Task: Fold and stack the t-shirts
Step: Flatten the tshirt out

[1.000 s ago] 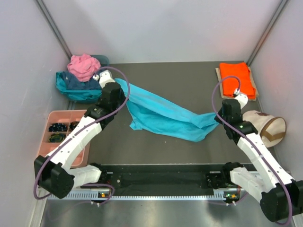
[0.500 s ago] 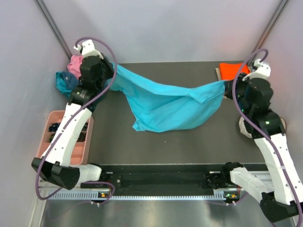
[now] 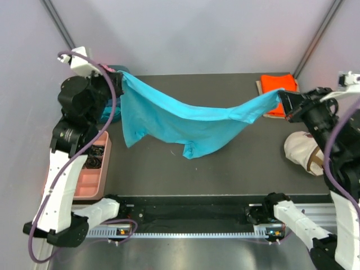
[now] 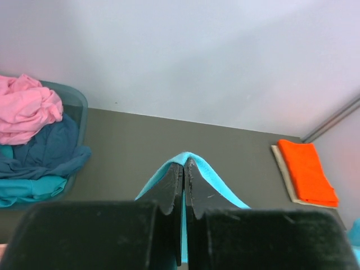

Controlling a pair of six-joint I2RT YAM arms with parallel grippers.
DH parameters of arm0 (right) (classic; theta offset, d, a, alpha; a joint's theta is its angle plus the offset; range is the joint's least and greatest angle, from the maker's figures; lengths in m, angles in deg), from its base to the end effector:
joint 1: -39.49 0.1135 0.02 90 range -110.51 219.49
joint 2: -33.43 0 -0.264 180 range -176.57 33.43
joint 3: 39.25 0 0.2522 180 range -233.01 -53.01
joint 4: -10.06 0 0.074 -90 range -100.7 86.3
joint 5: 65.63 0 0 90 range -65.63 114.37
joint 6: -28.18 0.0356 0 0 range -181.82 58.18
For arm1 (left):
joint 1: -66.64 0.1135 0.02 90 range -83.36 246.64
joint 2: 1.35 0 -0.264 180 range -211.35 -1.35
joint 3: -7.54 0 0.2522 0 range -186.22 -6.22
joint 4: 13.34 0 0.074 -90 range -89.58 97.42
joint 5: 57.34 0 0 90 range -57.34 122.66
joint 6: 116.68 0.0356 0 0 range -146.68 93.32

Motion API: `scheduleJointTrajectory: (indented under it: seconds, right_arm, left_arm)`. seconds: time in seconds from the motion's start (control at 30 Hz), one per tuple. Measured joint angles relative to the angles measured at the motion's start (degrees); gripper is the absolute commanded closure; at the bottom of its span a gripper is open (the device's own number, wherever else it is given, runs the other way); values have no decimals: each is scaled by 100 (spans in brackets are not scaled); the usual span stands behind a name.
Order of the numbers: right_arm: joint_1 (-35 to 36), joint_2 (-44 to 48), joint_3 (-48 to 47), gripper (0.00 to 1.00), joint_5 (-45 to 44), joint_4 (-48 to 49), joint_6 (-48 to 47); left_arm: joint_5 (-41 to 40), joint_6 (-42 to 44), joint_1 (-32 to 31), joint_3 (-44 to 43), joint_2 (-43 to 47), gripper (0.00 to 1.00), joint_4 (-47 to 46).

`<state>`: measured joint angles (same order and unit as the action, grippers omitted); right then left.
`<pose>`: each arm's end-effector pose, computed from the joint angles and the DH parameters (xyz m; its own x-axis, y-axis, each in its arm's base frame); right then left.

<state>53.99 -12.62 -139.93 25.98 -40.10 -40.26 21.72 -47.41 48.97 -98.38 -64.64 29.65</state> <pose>0.0888 0.0240 0.5178 -0.0318 0.3712 -0.9280 -0.2857 0.8864 0.3643 0.1887 -0.0530 0.5195 -0.0471 -0.3497 -0.9357 0.1075 0.9295 -0.3528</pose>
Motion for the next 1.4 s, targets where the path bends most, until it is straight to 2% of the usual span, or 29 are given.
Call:
scheduleJointTrajectory:
  seconds: [0.37,0.5,0.6,0.77,1.07,1.27,1.4]
  right_arm:
    - [0,531,-1189,100,219,-485,-13]
    - [0,566,-1165,100,133,-470,-42]
    - [0,562,-796,100,92,-435,-46]
    - [0,382,-306,100,9,-629,-61]
    - [0,496,-273,100,-35,-981,11]
    - [0,177,-107,100,-527,-328,4]
    - [0,-901,-227,100,-809,455,-114]
  left_arm:
    - [522,-11,0,-199,872,100,111]
    - [540,-15,0,-223,942,100,74]
    - [542,-35,0,-107,901,100,20]
    - [553,-37,0,251,702,100,-7]
    - [713,-181,0,667,496,100,107]
    - [420,-144,0,601,127,100,-385]
    - [92,39,2,85,-800,100,-883]
